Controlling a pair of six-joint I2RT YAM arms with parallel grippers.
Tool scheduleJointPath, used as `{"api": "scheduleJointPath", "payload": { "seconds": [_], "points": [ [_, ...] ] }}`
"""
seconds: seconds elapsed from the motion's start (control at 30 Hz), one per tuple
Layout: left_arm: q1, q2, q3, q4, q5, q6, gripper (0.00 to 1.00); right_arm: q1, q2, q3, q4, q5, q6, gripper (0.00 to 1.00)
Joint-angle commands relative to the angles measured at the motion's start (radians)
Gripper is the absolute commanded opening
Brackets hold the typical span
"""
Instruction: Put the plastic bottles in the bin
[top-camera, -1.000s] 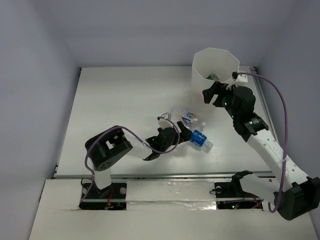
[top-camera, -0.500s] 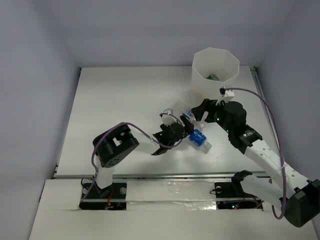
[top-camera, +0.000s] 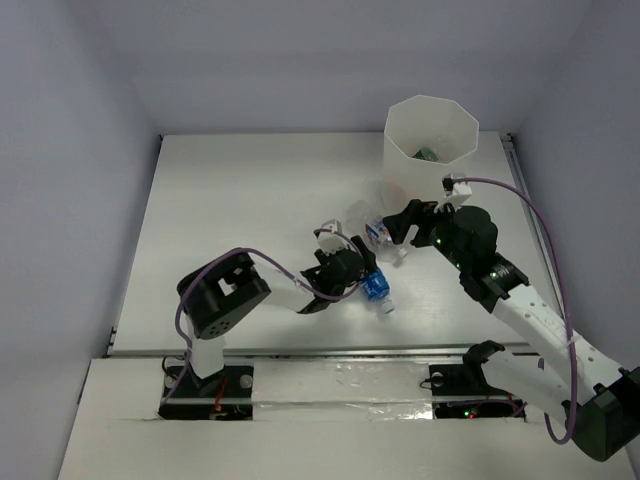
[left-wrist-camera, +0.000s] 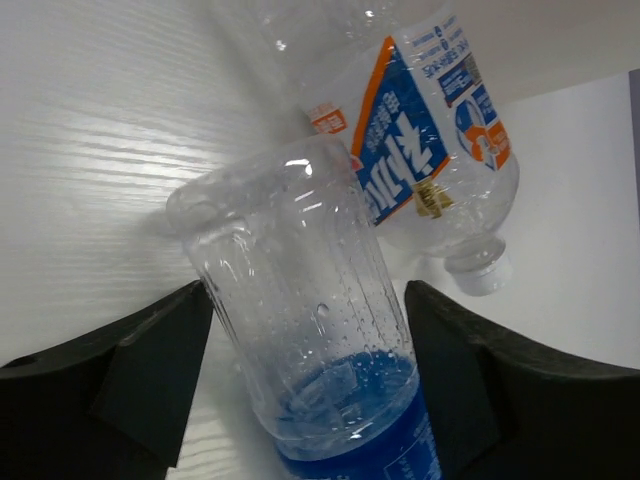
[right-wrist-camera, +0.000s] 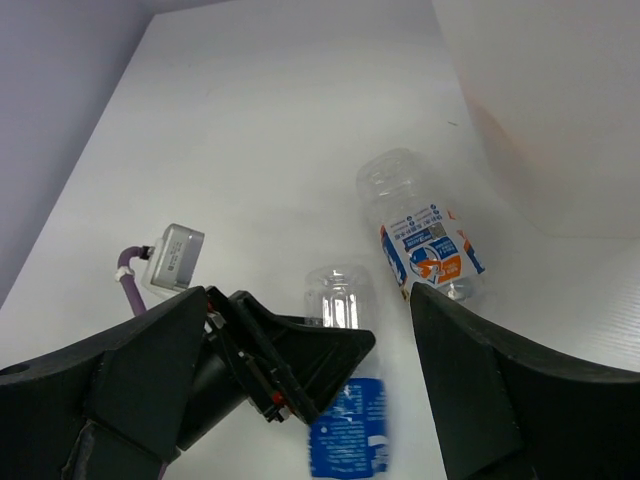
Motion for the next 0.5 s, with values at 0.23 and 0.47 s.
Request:
{"api": "scheduleJointPath", "payload": {
  "seconds": [0.23, 0.47],
  "points": [
    [0.0, -0.164, -0.171, -0.084, -0.093, 0.124, 0.44, 0.032, 0.036, -0.033, 0.042, -0.033, 0.004, 0.87],
    [0.0, -0.383, -0.234, -0.135, -0.146, 0.187, 0.28, 0.041, 0.195, -0.002, 0.045, -0.002, -0.004, 0.87]
  ]
}}
